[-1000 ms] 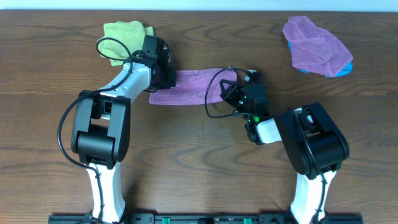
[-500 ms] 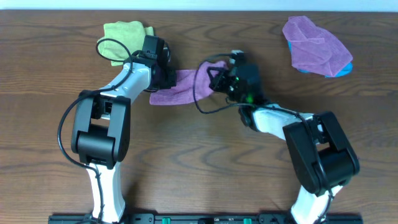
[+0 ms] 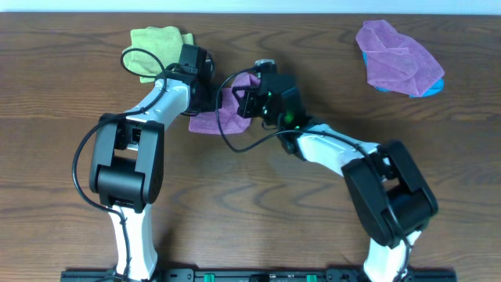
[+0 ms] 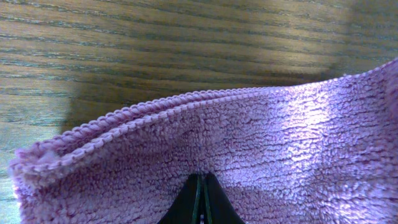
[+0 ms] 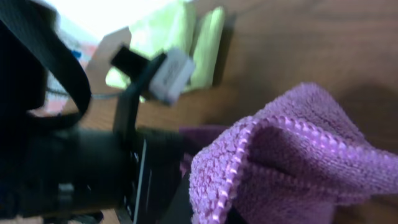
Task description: Fold the cloth
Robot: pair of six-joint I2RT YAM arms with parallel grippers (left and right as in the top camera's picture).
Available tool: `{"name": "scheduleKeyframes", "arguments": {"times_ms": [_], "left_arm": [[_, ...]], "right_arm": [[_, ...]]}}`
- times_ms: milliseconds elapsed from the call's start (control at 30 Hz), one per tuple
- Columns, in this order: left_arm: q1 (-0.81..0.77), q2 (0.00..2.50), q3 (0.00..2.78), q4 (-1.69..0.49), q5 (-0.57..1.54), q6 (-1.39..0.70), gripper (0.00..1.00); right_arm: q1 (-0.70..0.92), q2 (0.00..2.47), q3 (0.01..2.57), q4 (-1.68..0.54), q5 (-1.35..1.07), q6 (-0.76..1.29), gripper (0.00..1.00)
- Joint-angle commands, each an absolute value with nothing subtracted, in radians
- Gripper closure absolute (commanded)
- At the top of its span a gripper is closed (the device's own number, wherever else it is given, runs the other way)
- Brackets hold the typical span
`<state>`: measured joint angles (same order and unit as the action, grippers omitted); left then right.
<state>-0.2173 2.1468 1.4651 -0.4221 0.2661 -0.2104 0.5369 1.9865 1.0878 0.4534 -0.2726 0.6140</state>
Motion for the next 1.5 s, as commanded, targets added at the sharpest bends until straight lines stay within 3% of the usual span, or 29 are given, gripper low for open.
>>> {"name": "scheduleKeyframes", "arguments": {"times_ms": [0, 867, 933, 1000, 1200, 1467], "left_arm": [[-0.200, 2.124, 1.473, -0.442, 0.264, -0.218, 0.94], [0.007, 1.873, 1.495, -0.485, 0.258, -0.217, 0.94], [0.014, 1.868, 1.495, -0.485, 0.258, -0.217, 0.94], [0.025, 1.863, 1.495, -0.485, 0.258, -0.217, 0.94], [0.045, 1.863, 1.495, -0.485, 0.258, -0.217, 0.94], [0.055, 1.862, 1.495, -0.485, 0.258, -0.217, 0.94]], "right_arm": [[0.572, 2.016, 1.110, 0.455, -0.270, 0.590, 0.99], [0.672, 2.162, 1.312, 0.263, -0.263, 0.488, 0.99], [0.678, 2.162, 1.312, 0.259, -0.266, 0.488, 0.96], [0.692, 2.162, 1.313, 0.259, -0.291, 0.488, 0.85], [0.741, 2.162, 1.313, 0.257, -0.370, 0.488, 0.74], [0.793, 2.162, 1.313, 0.299, -0.420, 0.489, 0.66]]}}
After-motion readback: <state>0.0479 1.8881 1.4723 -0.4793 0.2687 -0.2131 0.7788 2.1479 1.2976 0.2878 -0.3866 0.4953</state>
